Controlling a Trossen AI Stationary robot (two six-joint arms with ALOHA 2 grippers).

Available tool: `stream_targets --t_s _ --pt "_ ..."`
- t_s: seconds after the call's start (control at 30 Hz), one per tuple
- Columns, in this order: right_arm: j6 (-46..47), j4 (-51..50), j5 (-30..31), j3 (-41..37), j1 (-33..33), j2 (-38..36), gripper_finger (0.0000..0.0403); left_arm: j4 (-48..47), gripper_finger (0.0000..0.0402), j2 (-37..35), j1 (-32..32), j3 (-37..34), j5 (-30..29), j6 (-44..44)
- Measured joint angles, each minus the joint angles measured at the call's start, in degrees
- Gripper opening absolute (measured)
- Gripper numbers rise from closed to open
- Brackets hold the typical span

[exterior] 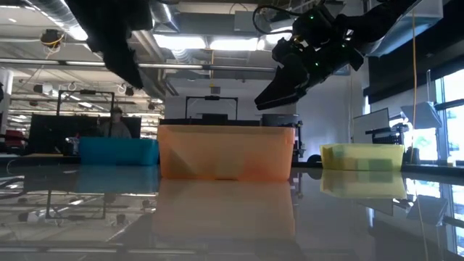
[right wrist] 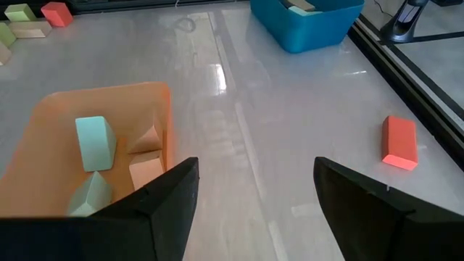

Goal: Sort blocks by size
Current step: Put the brown cube block into the yellow bin

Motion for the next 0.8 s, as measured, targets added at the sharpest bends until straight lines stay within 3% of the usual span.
stream_targets --t_s 0.2,0.43,0.8 --pt "0.33 -0.79 0.02 0.00 0.00 0.00 0.0269 6.60 0.0233 0.00 -1.64 -0.02 0.77 -0.29" --pt "0.02 -1.27 0.00 0.00 0.00 0.02 0.0269 6.38 0.0233 0.00 -10.31 -0.04 2.43 -0.68" --pt "0.07 -1.18 0.00 0.00 0.00 0.02 0.0269 2.87 0.0214 1.41 -26.25 -0.06 2.23 -16.10"
